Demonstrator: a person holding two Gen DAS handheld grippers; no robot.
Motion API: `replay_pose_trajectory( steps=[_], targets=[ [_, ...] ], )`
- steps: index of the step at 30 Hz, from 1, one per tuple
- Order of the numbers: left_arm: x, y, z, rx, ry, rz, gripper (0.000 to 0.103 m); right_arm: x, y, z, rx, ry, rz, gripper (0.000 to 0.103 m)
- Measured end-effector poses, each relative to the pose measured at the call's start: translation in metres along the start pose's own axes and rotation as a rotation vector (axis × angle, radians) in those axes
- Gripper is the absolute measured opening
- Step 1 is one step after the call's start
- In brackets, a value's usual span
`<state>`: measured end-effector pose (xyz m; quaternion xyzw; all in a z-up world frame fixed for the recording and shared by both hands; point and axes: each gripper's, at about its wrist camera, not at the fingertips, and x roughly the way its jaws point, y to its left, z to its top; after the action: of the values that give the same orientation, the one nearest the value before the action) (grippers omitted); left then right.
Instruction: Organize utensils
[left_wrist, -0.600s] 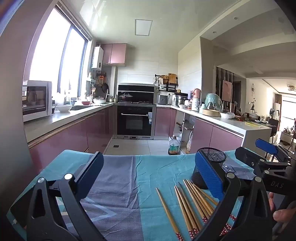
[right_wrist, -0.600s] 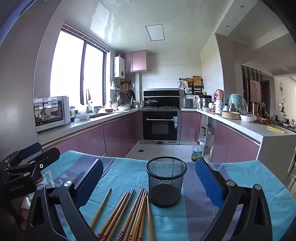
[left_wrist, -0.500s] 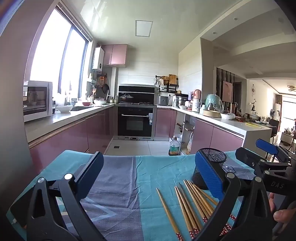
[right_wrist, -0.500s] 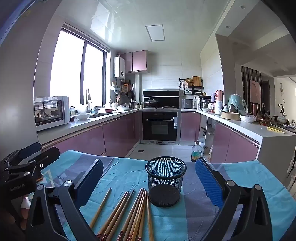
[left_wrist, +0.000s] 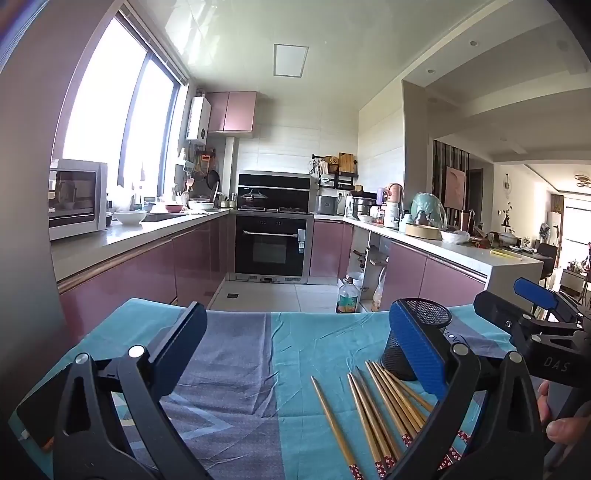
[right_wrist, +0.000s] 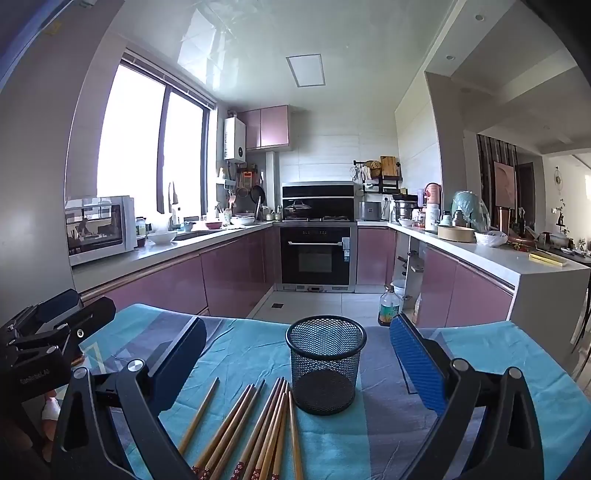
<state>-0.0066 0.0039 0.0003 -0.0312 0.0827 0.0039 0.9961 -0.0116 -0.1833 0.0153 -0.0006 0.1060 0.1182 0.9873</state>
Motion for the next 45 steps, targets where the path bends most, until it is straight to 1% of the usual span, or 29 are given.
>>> replay_pose_trajectory(
  steps=[45],
  targets=[
    [-0.0006, -0.001, -0.0043, -0.005, 0.002, -0.006, 0.097, -0.0082, -0.0058, 0.0056, -0.003, -0.007, -0.009, 0.096]
  ],
)
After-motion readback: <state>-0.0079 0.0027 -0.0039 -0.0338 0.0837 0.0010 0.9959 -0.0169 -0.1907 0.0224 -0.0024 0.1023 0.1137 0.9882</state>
